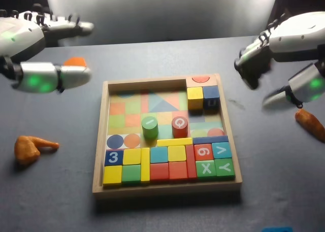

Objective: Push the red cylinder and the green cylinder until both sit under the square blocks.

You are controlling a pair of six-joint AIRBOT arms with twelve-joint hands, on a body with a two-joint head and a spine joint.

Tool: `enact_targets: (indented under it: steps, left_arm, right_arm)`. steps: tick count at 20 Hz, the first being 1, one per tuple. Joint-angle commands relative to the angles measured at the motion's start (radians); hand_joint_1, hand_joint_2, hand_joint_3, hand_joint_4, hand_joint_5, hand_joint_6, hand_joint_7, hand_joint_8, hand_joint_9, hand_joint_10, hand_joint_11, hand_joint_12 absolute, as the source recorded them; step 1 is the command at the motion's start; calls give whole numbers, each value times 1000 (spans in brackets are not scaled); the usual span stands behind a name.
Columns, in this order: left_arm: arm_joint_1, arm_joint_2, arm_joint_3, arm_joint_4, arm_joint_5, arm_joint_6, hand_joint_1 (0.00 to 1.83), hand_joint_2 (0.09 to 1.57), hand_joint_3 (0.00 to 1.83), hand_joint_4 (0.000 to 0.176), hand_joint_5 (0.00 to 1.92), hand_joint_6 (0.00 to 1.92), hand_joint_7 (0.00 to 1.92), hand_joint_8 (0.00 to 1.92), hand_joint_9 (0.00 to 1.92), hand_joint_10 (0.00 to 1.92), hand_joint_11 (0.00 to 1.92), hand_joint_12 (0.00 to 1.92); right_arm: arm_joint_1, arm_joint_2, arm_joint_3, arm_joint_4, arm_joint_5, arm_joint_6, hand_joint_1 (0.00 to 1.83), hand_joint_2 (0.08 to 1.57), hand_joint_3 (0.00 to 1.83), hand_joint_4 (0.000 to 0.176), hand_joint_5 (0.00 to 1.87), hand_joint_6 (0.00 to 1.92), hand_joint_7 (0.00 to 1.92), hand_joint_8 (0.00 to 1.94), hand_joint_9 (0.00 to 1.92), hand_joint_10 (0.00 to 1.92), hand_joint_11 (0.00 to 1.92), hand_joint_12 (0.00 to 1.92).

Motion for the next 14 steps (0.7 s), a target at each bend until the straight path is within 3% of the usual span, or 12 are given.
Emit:
enact_targets:
  steps: [1,3,4,5,8,10,13,14]
  left_arm:
    - [-6,-4,6,-21,-126,-2,1,1099,6,175,120,4,80,3,55,5,0,298]
    - [3,-19,19,-38,-125,-2,5,1091,0,169,118,0,76,0,52,2,0,284]
    - [7,-22,23,-42,-122,-2,0,1097,1,166,112,1,70,0,54,2,0,308]
    - [10,-23,25,-46,-119,-2,0,1097,1,174,111,0,63,2,54,1,0,352]
    - [12,-26,30,-49,-113,-3,0,1092,0,176,124,1,68,1,47,0,0,318]
    - [12,-27,33,-49,-111,-5,0,1099,1,175,127,1,74,2,55,2,0,355]
    - [11,-27,34,-49,-107,-5,0,1092,0,176,129,1,72,0,53,0,0,350]
    - [11,-27,34,-49,-106,-5,0,1086,0,176,129,1,70,0,48,0,0,335]
  right_arm:
    - [4,-1,7,44,-10,5,417,1057,3,23,390,1,276,0,251,54,0,1196]
    - [6,-9,11,38,-8,5,423,1060,1,17,380,0,276,0,285,42,0,1206]
    - [11,-14,11,10,-4,24,418,1057,0,27,379,0,277,1,293,41,0,1210]
    - [17,-21,11,-32,5,52,420,1059,0,30,384,2,286,4,305,43,0,1211]
    - [20,-34,11,-107,29,104,447,1056,0,26,409,6,330,8,332,29,0,1275]
    - [22,-41,11,-126,40,117,452,1068,2,17,422,4,355,6,299,6,0,1166]
    - [34,-49,11,-135,54,118,428,1061,0,25,423,0,336,1,253,1,0,1054]
    - [38,-51,11,-136,58,118,435,1063,0,16,436,3,341,2,255,3,0,1070]
